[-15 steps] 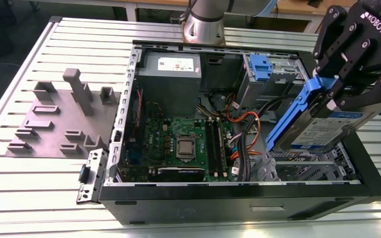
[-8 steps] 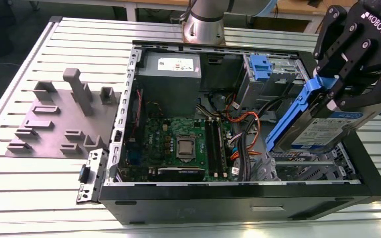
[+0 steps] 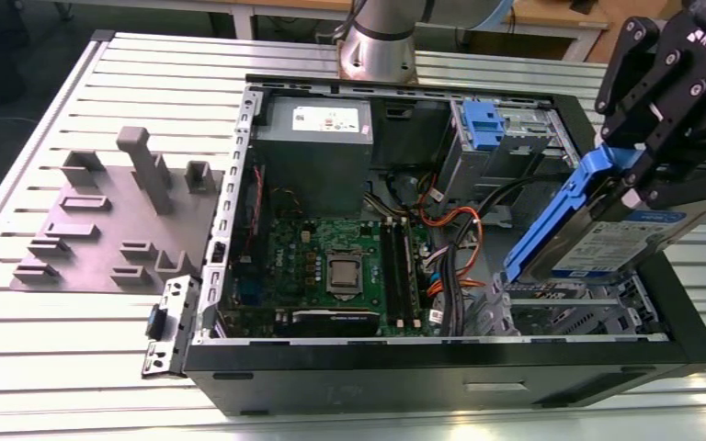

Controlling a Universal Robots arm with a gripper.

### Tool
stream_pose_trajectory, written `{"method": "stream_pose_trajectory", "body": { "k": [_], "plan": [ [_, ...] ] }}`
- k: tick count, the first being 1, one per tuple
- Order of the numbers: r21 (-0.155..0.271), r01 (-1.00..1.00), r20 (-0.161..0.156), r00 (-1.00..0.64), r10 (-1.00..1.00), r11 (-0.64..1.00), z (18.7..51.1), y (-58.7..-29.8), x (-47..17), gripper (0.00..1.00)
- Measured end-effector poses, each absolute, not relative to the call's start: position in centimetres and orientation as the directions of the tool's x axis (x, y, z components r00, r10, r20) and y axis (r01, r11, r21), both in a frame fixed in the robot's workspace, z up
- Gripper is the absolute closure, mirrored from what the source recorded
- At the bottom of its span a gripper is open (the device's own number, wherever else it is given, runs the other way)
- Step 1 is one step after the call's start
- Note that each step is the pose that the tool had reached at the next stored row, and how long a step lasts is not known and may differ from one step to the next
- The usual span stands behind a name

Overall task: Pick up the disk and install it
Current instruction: 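Insert the disk into the insertion slot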

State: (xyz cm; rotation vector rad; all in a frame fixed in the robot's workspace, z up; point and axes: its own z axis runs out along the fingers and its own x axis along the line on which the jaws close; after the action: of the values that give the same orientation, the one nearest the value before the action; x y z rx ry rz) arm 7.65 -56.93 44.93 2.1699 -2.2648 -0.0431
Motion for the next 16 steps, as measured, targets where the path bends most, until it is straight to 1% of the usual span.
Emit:
{"method": "stream_pose_trajectory", "body": {
  "k": [16],
  "plan": [
    [0.023,-0.999,-0.016,-0.043,-0.999,0.042,43.9,-57.17,7.8,0.64]
  ]
}}
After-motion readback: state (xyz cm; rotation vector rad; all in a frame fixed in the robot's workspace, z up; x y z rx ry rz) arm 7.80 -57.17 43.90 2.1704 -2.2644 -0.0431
